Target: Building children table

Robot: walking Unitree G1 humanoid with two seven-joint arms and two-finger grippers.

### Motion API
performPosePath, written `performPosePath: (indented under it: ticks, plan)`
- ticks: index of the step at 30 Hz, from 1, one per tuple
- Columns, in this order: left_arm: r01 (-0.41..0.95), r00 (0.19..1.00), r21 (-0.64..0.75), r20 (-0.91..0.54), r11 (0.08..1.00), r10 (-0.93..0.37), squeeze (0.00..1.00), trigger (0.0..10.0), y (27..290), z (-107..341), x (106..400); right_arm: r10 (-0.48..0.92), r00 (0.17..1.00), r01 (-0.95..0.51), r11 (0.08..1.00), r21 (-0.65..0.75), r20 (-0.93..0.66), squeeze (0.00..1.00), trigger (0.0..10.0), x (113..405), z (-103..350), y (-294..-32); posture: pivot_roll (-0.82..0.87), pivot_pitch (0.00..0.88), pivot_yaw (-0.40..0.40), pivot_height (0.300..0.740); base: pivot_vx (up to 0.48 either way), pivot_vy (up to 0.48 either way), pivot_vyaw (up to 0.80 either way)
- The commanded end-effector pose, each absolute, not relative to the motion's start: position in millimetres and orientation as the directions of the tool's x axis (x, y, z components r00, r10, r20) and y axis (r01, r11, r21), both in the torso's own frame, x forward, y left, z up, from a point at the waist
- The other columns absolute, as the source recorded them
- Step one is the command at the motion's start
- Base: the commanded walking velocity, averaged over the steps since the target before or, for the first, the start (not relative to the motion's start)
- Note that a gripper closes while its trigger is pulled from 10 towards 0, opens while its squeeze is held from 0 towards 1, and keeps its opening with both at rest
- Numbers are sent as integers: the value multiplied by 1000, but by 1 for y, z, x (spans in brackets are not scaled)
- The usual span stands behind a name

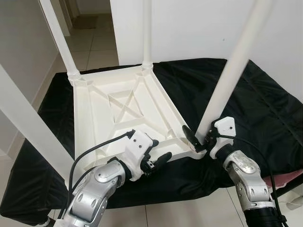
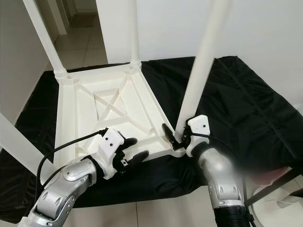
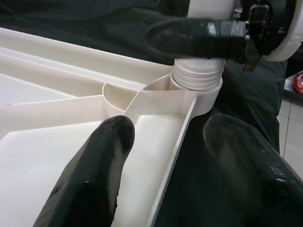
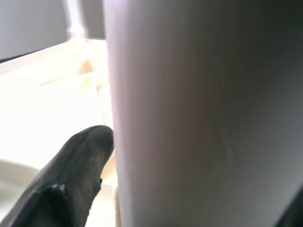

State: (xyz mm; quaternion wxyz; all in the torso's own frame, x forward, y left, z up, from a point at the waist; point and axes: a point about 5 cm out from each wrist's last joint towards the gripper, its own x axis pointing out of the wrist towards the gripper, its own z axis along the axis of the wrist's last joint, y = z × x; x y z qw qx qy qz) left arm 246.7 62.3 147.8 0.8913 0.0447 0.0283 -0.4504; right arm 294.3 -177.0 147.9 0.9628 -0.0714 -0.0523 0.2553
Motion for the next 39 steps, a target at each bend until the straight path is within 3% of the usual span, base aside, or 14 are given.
performPosePath:
  ticks: [1, 4, 5, 6, 7, 14, 15, 17, 18, 39]
  plan:
    - [777, 629, 75, -97, 625, -771, 0, 10000, 62, 147, 251, 551, 833, -537, 827, -166, 51, 0, 4588, 298, 148, -173, -47, 0, 23, 740, 0, 0, 0]
    - [779, 627, 78, -96, 622, -773, 0, 10000, 61, 147, 251, 568, 822, -555, 816, -163, 45, 0, 4588, 300, 147, -172, -47, 0, 23, 740, 0, 0, 0]
    - [779, 627, 79, -95, 622, -773, 0, 10000, 61, 147, 251, 576, 816, -563, 810, -164, 41, 0, 1412, 301, 147, -173, -46, 0, 21, 740, 0, 0, 0]
    - [779, 627, 79, -95, 622, -773, 0, 10000, 61, 147, 251, 576, 816, -563, 810, -164, 41, 0, 1412, 301, 147, -173, -46, 0, 21, 740, 0, 0, 0]
    - [779, 627, 80, -94, 622, -773, 0, 10000, 61, 147, 252, 581, 813, -569, 805, -167, 29, 0, 0, 301, 144, -174, -46, 0, 18, 740, 0, 0, 0]
    - [777, 629, 82, -90, 624, -772, 0, 10000, 60, 148, 253, 592, 806, -584, 797, -155, 8, 0, 0, 300, 139, -179, -46, 0, 18, 740, 0, 0, 0]
    - [780, 626, 80, -89, 621, -775, 0, 10000, 60, 148, 253, 587, 810, -581, 803, -135, 7, 0, 8118, 299, 138, -181, -46, 0, 18, 740, 0, 0, 0]
    - [780, 625, 81, -89, 620, -775, 0, 10000, 59, 148, 253, 587, 810, -581, 804, -128, 8, 0, 8118, 299, 138, -181, -55, 0, 18, 740, 0, 0, 0]
    - [781, 624, 79, -89, 619, -776, 0, 10000, 59, 148, 253, 581, 814, -575, 808, -125, 7, 0, 10000, 298, 138, -181, -56, 0, 18, 740, 0, 0, 0]
    - [784, 621, 74, -91, 617, -778, 0, 10000, 58, 145, 251, 254, 967, -254, 966, -43, -15, 0, 10000, 293, 130, -172, -68, 12, 19, 740, 0, 0, 0]
